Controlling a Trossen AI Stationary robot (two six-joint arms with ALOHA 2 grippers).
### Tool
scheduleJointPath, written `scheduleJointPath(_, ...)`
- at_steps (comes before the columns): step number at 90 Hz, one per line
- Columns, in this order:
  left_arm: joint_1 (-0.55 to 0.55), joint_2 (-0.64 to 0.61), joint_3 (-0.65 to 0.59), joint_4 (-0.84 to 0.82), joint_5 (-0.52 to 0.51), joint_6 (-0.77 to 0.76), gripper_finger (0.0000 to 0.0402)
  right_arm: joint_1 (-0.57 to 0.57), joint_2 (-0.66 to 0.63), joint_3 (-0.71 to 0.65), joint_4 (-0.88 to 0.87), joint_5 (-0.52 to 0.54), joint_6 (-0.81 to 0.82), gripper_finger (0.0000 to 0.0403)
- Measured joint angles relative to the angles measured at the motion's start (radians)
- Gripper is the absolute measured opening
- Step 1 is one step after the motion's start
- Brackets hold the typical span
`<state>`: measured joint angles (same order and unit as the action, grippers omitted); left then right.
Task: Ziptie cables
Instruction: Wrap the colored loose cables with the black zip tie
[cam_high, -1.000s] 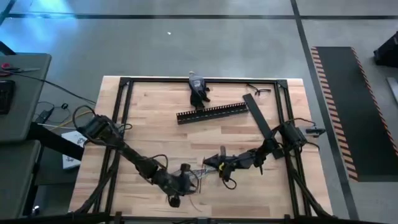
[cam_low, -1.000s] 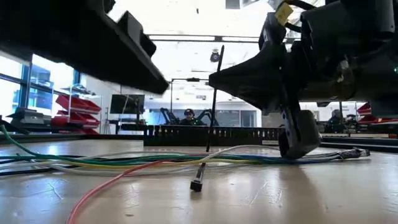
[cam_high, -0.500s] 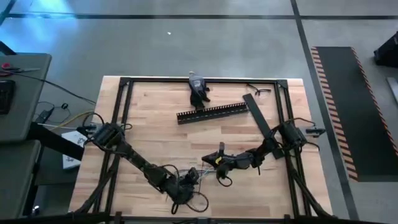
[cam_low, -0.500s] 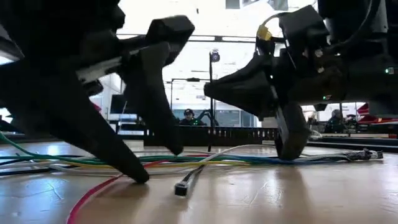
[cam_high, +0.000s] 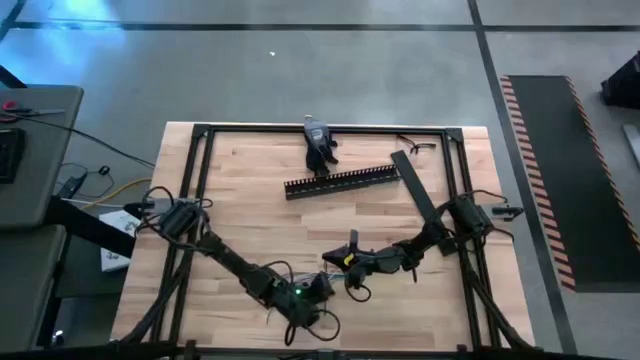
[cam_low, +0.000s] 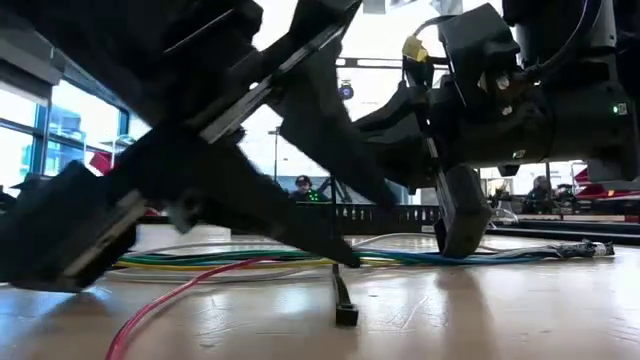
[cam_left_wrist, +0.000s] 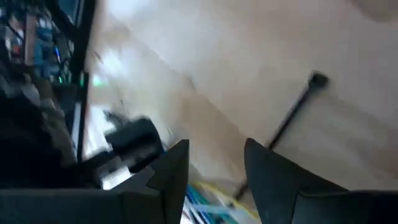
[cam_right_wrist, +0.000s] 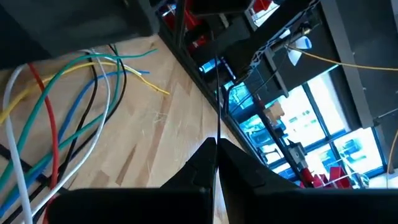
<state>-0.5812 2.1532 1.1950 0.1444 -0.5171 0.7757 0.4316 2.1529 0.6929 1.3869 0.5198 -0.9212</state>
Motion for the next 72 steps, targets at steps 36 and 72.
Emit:
scheduleJointPath(36, -0.001, -0.029, 0.085, -0.217, -0.107, -0.035, 0.0138, 0.0, 0.0, 0.0, 0.001, 0.023, 0.0, 0.0)
scheduleJointPath(72, -0.058, -0.03, 0.128, -0.262, -0.086, -0.002, 0.0138, -0.002, 0.0, 0.0, 0.0, 0.027, 0.005, 0.0)
